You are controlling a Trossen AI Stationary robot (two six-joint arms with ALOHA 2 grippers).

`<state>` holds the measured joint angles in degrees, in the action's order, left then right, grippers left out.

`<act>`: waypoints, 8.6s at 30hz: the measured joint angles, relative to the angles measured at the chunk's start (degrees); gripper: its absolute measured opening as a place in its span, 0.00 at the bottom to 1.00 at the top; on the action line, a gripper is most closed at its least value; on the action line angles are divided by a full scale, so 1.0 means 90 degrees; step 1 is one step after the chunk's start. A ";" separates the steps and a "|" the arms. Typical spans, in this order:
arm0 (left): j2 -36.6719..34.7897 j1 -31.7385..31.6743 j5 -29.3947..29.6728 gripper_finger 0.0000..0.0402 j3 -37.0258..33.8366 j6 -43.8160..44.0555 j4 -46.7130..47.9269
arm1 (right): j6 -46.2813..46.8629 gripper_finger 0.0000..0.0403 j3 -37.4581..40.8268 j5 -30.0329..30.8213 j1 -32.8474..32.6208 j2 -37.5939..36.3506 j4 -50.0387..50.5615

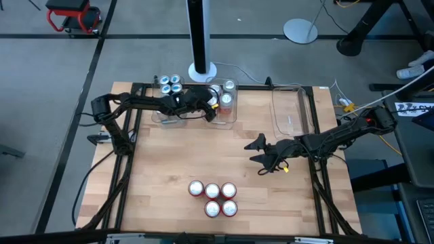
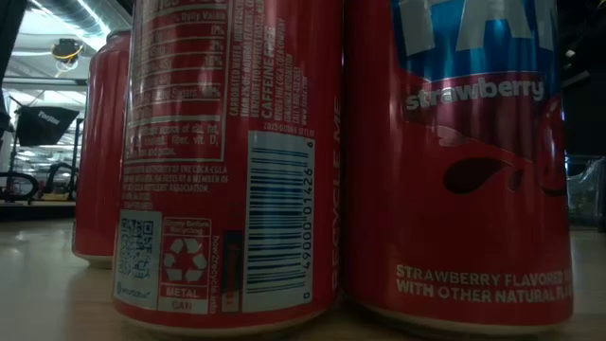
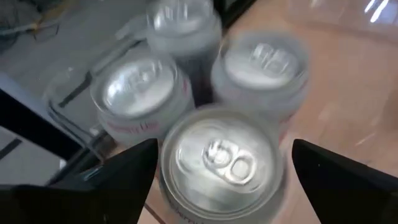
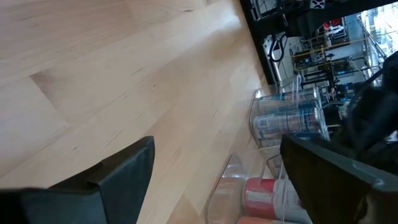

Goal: Sort soda cans
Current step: Adjust the right transparent bin on the table, then put the red soda can into the right transparent bin

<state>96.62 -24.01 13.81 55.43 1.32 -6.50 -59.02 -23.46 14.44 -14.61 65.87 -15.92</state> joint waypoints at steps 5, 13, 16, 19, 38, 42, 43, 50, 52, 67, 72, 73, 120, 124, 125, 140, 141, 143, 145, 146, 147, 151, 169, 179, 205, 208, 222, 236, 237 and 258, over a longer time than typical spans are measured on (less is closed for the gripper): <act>-0.0771 0.0177 -0.0002 0.89 0.0107 -0.0144 0.0791 | 0.0021 0.86 0.0000 0.0006 -0.0001 0.0000 0.0081; -0.2472 0.0629 -0.0011 0.89 0.0097 -0.0385 0.2030 | 0.0175 0.86 -0.0353 0.0031 0.0044 -0.0124 0.0334; -0.3048 0.0899 -0.0014 0.89 -0.0355 -0.0342 0.1814 | 0.0182 0.86 -0.1104 0.0131 0.0044 -0.0391 0.1434; -0.3559 0.1182 -0.0025 0.89 -0.1155 -0.0395 0.0922 | 0.0244 0.86 -0.2137 0.0593 0.0086 -0.0572 0.3315; -0.4150 0.2377 -0.0042 0.89 -0.3154 -0.0694 -0.3196 | 0.1639 0.86 -0.3919 0.0503 0.3761 -0.0409 0.9073; -0.4149 0.2449 -0.0042 0.89 -0.3152 -0.0695 -0.3195 | 0.0999 0.86 -0.3681 -0.0005 0.4885 -0.0126 0.8653; -0.4148 0.2460 -0.0042 0.89 -0.3153 -0.0695 -0.3193 | 0.0813 0.86 -0.3640 -0.0134 0.5148 -0.0041 0.8480; -0.4148 0.2467 -0.0040 0.89 -0.3152 -0.0819 -0.3170 | 0.0006 0.86 -0.3594 -0.0410 0.6355 0.0877 0.7539; -0.4148 0.2467 -0.0039 0.89 -0.3153 -0.0818 -0.3160 | -0.0154 0.86 -0.3594 -0.0546 0.6595 0.1218 0.7429; -0.4145 0.2467 -0.0039 0.89 -0.3153 -0.0867 -0.3163 | -0.0644 0.86 -0.3587 -0.0438 0.7399 0.2671 0.6095; -0.4145 0.2467 -0.0039 0.89 -0.3153 -0.0879 -0.3165 | -0.0816 0.86 -0.3587 -0.0426 0.7695 0.2725 0.5737; -0.4145 0.2467 -0.0039 0.89 -0.3154 -0.0885 -0.3165 | -0.0842 0.86 -0.3587 -0.0427 0.7757 0.2725 0.5684; -0.4141 0.2731 -0.0035 0.89 -0.3153 -0.0857 -0.3017 | 0.0578 0.86 -0.5520 -0.1518 0.0740 0.1189 0.6874; -0.4142 0.2792 -0.0037 0.89 -0.3154 -0.0831 -0.3006 | 0.0684 0.86 -0.5520 -0.1568 -0.0002 0.1590 0.6462; -0.4143 0.2816 -0.0037 0.89 -0.3152 -0.0806 -0.3002 | 0.0759 0.86 -0.5520 -0.1584 -0.0132 0.1697 0.6360; -0.4143 0.4512 -0.0040 0.89 -0.3151 -0.0913 -0.2447 | 0.2124 0.86 -0.6148 -0.1843 -0.1022 0.3170 0.5486; -0.4143 0.4643 -0.0039 0.89 -0.3154 -0.0918 -0.2437 | 0.2248 0.86 -0.6213 -0.1843 -0.1026 0.3252 0.5483; -0.4143 0.4873 0.0003 0.89 -0.3151 -0.0920 -0.2377 | 0.2575 0.86 -0.6308 -0.1832 -0.1046 0.3408 0.5462; -0.4143 0.5066 0.0260 0.89 -0.3154 -0.0913 -0.2279 | 0.2905 0.86 -0.6387 -0.1841 -0.1049 0.3572 0.5404; -0.4143 0.5145 0.0468 0.89 -0.3153 -0.0885 -0.2273 | 0.3049 0.86 -0.6414 -0.1862 -0.1049 0.3655 0.5399; -0.4143 0.5209 0.0687 0.89 -0.3151 -0.0854 -0.2267 | 0.3181 0.86 -0.6435 -0.1908 -0.1049 0.3738 0.5411; -0.4148 0.5339 0.1276 0.89 -0.3151 -0.0607 -0.2153 | 0.3610 0.86 -0.6453 -0.2085 -0.1047 0.3945 0.5326; -0.4148 0.5330 0.1296 0.89 -0.3151 -0.0574 -0.2177 | 0.4032 0.86 -0.6462 -0.2256 -0.1047 0.4363 0.5144; -0.4146 0.5330 0.1294 0.89 -0.3151 -0.0600 -0.2209 | 0.3825 0.86 -0.6462 -0.2339 -0.1039 0.4654 0.5079; -0.4140 0.5330 0.1294 0.89 -0.3151 -0.0697 -0.2210 | 0.3336 0.72 -0.6438 -0.1773 -0.1045 0.4113 0.5920; -0.4140 0.5330 0.1294 0.89 -0.3151 -0.0696 -0.2213 | 0.3338 0.72 -0.6443 -0.1344 -0.1044 0.3739 0.6237; -0.4140 0.5318 0.1294 0.89 -0.3151 -0.0697 -0.2215 | 0.3713 0.72 -0.6453 0.0738 -0.0307 0.1788 0.9284; -0.4140 0.5318 0.1294 0.89 -0.3151 -0.0788 -0.2224 | 0.2593 0.72 -0.6453 0.1778 0.2829 0.0636 1.0165; -0.4140 0.5318 0.1296 0.89 -0.3151 -0.0814 -0.2227 | 0.2421 0.72 -0.6448 0.1752 0.3093 0.0640 1.0054; -0.4143 0.5318 0.1298 0.89 -0.3150 -0.0814 -0.2231 | 0.0498 0.72 -0.4176 -0.1017 0.7448 0.1147 0.6244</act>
<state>59.33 23.86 25.49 27.08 -6.00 -26.58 -54.54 -61.05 5.29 52.42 76.19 40.28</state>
